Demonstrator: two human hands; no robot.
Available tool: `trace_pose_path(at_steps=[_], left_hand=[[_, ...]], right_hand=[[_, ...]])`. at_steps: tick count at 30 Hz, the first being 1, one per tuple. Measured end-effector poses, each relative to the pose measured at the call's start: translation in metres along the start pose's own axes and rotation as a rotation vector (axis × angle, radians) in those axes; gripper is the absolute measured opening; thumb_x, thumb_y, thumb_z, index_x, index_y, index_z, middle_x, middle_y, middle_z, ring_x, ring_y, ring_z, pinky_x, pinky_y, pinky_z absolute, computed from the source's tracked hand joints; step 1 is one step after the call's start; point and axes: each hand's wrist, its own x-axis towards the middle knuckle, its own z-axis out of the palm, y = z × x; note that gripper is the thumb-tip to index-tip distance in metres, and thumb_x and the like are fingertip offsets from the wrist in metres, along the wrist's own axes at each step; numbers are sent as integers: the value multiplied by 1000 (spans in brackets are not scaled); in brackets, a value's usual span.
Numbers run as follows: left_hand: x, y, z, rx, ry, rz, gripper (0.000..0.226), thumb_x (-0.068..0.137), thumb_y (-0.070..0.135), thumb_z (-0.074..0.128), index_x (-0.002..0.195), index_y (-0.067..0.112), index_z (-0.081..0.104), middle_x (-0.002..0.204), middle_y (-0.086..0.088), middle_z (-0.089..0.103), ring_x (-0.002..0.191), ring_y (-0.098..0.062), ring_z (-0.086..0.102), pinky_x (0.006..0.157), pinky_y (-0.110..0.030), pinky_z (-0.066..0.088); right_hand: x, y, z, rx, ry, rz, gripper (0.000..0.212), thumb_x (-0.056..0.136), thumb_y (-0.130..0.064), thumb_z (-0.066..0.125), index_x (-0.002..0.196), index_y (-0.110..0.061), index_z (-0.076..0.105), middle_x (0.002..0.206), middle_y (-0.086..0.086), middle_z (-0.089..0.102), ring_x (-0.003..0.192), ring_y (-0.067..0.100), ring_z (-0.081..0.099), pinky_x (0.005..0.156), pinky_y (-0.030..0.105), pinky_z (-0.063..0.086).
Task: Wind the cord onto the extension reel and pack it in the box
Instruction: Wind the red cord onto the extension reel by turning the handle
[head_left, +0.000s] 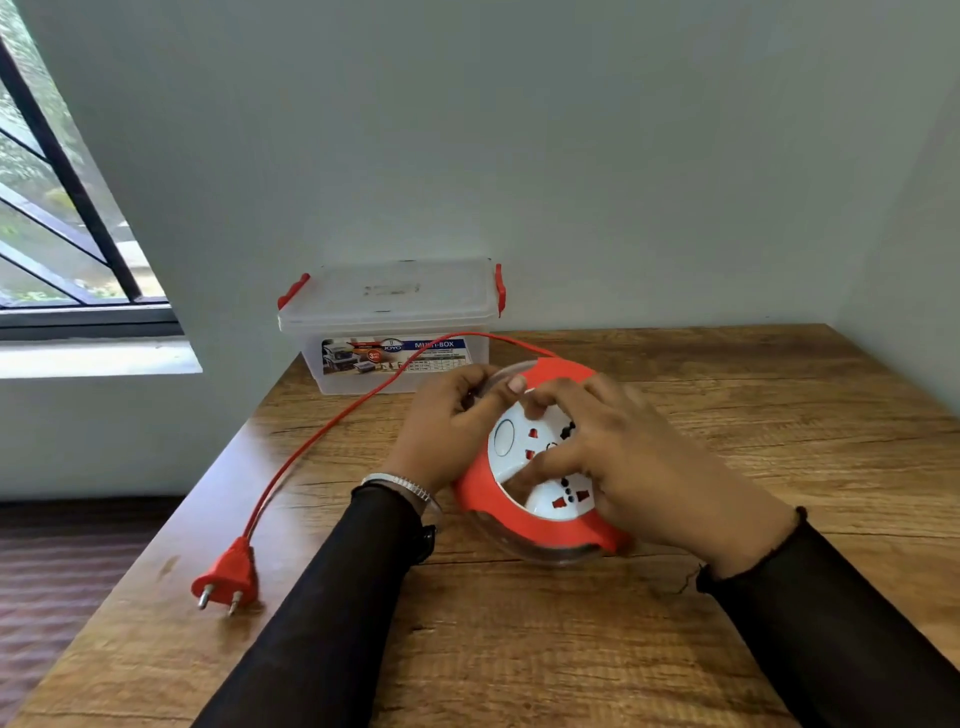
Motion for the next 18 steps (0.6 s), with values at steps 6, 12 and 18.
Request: trace_pose_path(at_steps=[6,12,18], left_hand=[[1,-4,2,14,-60,-106,48,79,48,56,88,3,70,87,-27,69,80,-45,64,72,-57,51],[1,-1,7,-99,-15,-112,39,78,46,59,85,9,70,85,-24,69,68,-25,61,66,-50,51],[-4,5,13,-180,99,-100,35,79,47,60,93,19,73,83,-7,74,80,-28,70,75,-48,56]], right_hand=[[9,3,-14,-82,-235,-114,46,90,-30,56,124,-59,47,144,-1,36,123,26,38,92,37,35],[24,4,-46,-484,-339,-458,56,85,-30,64,132,-48,39,112,6,59,98,29,58,74,35,43],[23,8,-53,-660,-294,-532,69,74,-33,76,131,-45,40,104,7,65,84,25,63,66,33,43]])
